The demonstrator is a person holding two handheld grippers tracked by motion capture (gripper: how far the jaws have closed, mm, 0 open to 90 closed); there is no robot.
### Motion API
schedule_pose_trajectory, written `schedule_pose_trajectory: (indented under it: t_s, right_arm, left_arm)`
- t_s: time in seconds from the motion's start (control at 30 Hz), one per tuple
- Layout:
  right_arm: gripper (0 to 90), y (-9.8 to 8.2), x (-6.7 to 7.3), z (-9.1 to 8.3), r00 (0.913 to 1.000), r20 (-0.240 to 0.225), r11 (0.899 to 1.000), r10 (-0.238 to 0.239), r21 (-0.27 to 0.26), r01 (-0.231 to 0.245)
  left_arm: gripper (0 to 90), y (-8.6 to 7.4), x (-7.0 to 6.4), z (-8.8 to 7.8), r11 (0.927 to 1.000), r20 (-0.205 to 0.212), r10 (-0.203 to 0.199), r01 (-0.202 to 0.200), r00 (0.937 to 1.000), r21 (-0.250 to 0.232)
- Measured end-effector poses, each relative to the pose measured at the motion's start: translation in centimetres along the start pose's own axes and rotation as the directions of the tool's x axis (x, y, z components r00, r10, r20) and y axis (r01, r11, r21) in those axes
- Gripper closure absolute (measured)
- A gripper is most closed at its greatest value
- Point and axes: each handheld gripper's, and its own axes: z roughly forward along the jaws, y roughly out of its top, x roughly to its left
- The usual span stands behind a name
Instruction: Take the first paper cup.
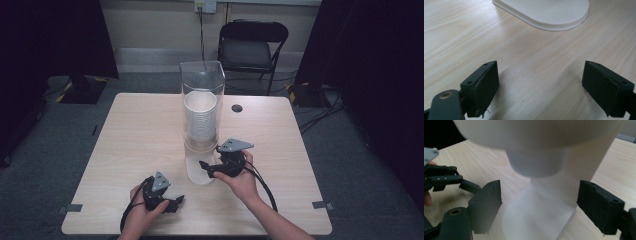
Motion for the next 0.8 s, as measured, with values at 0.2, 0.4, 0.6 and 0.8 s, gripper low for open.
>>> schedule_pose_trajectory:
  t_s: [0.2, 0.4, 0.6, 0.8]
  right_arm:
    - [26.3, 1.1, 0.3, 1.0, 0.9999, 0.002, 0.999, -0.014, -0.032, 0.014]
    - [37.4, 1.0, 0.2, 1.5, 0.9989, 0.018, 0.996, -0.043, -0.072, 0.044]
    - [38.2, -0.1, 0.4, 1.6, 0.9974, 0.039, 0.989, -0.061, -0.135, 0.066]
    - [38.8, -0.2, 0.3, 1.7, 0.9964, 0.047, 0.99, -0.071, -0.123, 0.076]
  left_arm:
    - [13.6, 0.1, 0.0, 0.0, 1.0, -0.001, 0.004, -0.004, 1.0, 0.009]
    - [13.6, 0.1, 0.0, 0.0, 0.9999, -0.001, 0.005, -0.005, 1.0, 0.009]
    - [13.6, 0.1, 0.1, -0.1, 0.9997, -0.001, 0.017, -0.017, 0.9998, 0.019]
    - [13.5, 0.0, 0.0, 0.1, 1.0, -0.005, 0.004, -0.004, 1.0, -0.002]
